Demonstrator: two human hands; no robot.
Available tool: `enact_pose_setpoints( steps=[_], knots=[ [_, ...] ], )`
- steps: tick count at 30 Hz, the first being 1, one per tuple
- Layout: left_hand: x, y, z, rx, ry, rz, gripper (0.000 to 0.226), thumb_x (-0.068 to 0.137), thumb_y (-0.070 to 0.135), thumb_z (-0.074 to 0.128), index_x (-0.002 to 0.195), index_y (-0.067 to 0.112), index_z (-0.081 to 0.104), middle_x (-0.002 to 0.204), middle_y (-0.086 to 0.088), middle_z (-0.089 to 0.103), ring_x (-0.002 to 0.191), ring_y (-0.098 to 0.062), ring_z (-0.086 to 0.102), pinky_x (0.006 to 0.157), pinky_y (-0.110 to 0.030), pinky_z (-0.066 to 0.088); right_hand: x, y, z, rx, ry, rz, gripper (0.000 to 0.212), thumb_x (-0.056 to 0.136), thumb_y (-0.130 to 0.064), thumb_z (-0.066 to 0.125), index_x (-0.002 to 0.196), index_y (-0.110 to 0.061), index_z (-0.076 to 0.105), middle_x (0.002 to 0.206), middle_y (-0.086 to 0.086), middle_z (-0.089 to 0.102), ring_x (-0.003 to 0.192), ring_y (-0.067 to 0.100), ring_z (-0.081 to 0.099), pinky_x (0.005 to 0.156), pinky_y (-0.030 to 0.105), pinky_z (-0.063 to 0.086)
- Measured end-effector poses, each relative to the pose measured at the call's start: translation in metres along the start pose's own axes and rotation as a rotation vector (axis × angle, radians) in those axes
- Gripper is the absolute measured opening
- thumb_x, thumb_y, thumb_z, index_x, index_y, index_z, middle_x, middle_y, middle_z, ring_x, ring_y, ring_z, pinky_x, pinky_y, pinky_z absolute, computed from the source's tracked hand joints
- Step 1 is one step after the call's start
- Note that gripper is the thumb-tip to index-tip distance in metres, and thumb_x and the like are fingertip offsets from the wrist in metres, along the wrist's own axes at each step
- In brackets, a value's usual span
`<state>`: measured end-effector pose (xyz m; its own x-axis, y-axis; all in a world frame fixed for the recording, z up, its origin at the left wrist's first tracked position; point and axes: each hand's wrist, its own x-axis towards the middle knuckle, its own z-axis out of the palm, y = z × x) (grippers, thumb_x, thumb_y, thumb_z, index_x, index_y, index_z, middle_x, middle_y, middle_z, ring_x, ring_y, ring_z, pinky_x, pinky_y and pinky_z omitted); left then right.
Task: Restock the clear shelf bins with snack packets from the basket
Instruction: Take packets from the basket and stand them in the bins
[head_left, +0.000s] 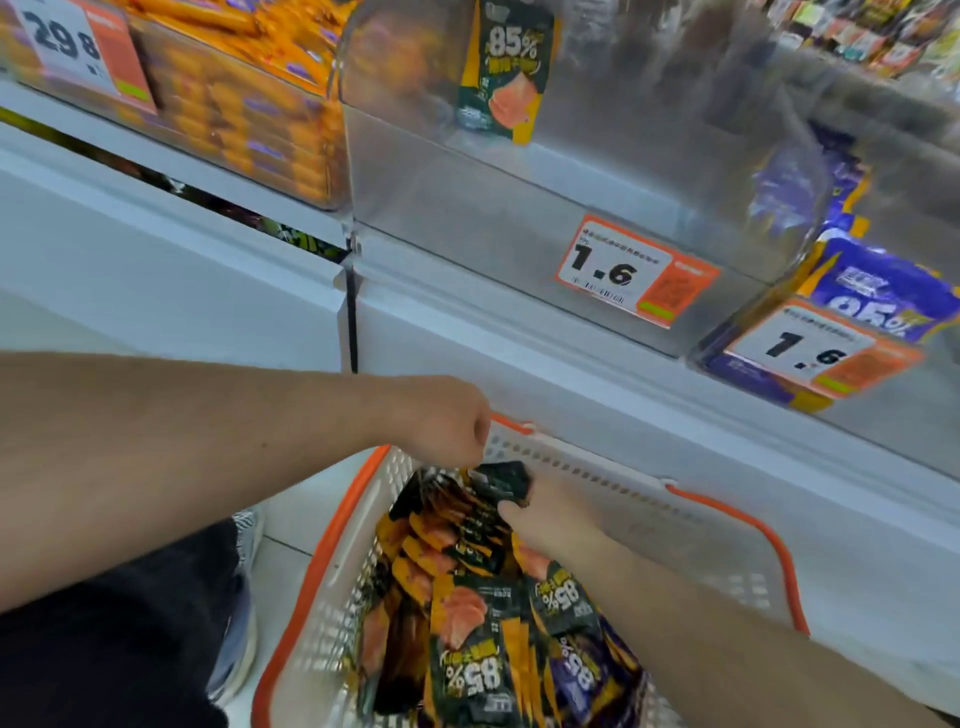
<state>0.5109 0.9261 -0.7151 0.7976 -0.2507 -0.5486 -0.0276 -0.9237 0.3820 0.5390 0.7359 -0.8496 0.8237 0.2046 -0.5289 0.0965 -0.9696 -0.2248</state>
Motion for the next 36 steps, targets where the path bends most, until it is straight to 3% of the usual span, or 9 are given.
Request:
enact_pose_setpoints(
  steps=[4, 11, 15, 20, 23, 25, 28, 33, 36],
  knots=[
    [0.005, 0.001, 0.002, -0.018, 0.006, -0.007, 0.02, 0.094, 0.021, 0.052, 0.11, 0.016, 0.064, 0.106, 0.002, 0.057, 0.094, -0.015, 0.054, 0.071, -0.024, 0.041, 0.022, 0.006, 0.026, 0.157, 0.027, 0.097, 0.024, 0.094, -0.041, 0.055, 0.103, -0.02, 0.061, 0.094, -0.002, 0.066, 0.086, 0.016, 0.063, 0.073, 0.029, 0.051],
    [0.006, -0.015, 0.017, -0.062, 0.104, -0.018, 0.039, 0.092, 0.026, 0.057, 0.13, 0.02, 0.051, 0.128, -0.003, 0.054, 0.108, -0.019, 0.056, 0.091, -0.033, 0.051, -0.004, -0.009, 0.0, 0.052, 0.277, -0.219, 0.027, 0.102, -0.032, 0.043, 0.112, -0.015, 0.062, 0.121, 0.0, 0.051, 0.106, 0.021, 0.053, 0.089, 0.032, 0.043],
    [0.007, -0.017, 0.018, -0.035, 0.195, 0.067, 0.053, 0.089, 0.038, 0.064, 0.138, 0.031, 0.045, 0.126, 0.002, 0.05, 0.113, -0.019, 0.052, 0.094, -0.038, 0.048, -0.046, -0.018, -0.044, 0.111, 0.363, -0.484, 0.016, 0.099, -0.024, 0.053, 0.085, -0.018, 0.06, 0.092, -0.008, 0.048, 0.093, 0.016, 0.049, 0.075, 0.029, 0.036],
    [0.001, -0.005, 0.007, 0.157, 0.376, 0.391, 0.018, 0.091, 0.023, 0.064, 0.106, 0.023, 0.074, 0.101, 0.002, 0.07, 0.094, -0.02, 0.064, 0.08, -0.033, 0.051, -0.084, -0.019, -0.083, 0.394, 0.201, -0.522, 0.025, 0.083, -0.038, 0.066, 0.071, -0.017, 0.065, 0.083, 0.003, 0.056, 0.083, 0.02, 0.054, 0.075, 0.036, 0.042],
    [-0.005, -0.007, 0.002, 0.248, 0.694, 0.713, 0.022, 0.088, 0.016, 0.056, 0.094, 0.019, 0.078, 0.086, 0.003, 0.071, 0.079, -0.02, 0.066, 0.07, -0.03, 0.056, -0.094, -0.011, -0.103, 1.047, 0.03, -0.094, 0.042, 0.074, -0.059, 0.06, 0.091, -0.023, 0.074, 0.106, 0.008, 0.064, 0.102, 0.026, 0.057, 0.087, 0.041, 0.04],
    [-0.007, -0.006, 0.002, 0.24, 0.83, 0.851, 0.025, 0.088, 0.012, 0.053, 0.093, 0.017, 0.077, 0.086, 0.0, 0.071, 0.079, -0.022, 0.064, 0.068, -0.03, 0.056, -0.1, -0.004, -0.106, 1.209, -0.216, 0.153, 0.045, 0.081, -0.054, 0.061, 0.109, -0.019, 0.062, 0.109, 0.013, 0.061, 0.097, 0.029, 0.058, 0.081, 0.04, 0.041],
    [-0.012, 0.001, 0.001, 0.241, 0.969, 0.935, 0.022, 0.088, 0.009, 0.056, 0.091, 0.014, 0.077, 0.1, -0.005, 0.065, 0.088, -0.023, 0.059, 0.071, -0.035, 0.055, -0.108, -0.004, -0.098, 1.448, -0.458, 0.176, 0.032, 0.084, -0.035, 0.066, 0.104, -0.011, 0.06, 0.094, 0.017, 0.066, 0.075, 0.027, 0.064, 0.065, 0.035, 0.049],
    [-0.018, -0.016, -0.003, 0.006, 1.044, 0.566, 0.032, 0.091, 0.011, 0.048, 0.103, 0.021, 0.076, 0.103, -0.001, 0.051, 0.088, -0.014, 0.052, 0.078, -0.02, 0.044, -0.113, -0.01, -0.097, 1.607, -0.084, 0.002, 0.028, 0.073, -0.02, 0.069, 0.098, -0.01, 0.064, 0.068, 0.002, 0.068, 0.047, 0.011, 0.057, 0.045, 0.021, 0.048],
    [-0.036, -0.012, -0.008, -0.474, 0.754, 0.272, 0.034, 0.099, 0.015, 0.051, 0.122, 0.037, 0.061, 0.1, 0.015, 0.061, 0.08, -0.006, 0.067, 0.078, -0.018, 0.052, -0.119, -0.008, -0.099, 1.488, 0.085, -0.064, 0.023, 0.081, -0.014, 0.07, 0.103, -0.011, 0.064, 0.073, 0.002, 0.071, 0.053, 0.015, 0.061, 0.052, 0.026, 0.05]
  ],
)
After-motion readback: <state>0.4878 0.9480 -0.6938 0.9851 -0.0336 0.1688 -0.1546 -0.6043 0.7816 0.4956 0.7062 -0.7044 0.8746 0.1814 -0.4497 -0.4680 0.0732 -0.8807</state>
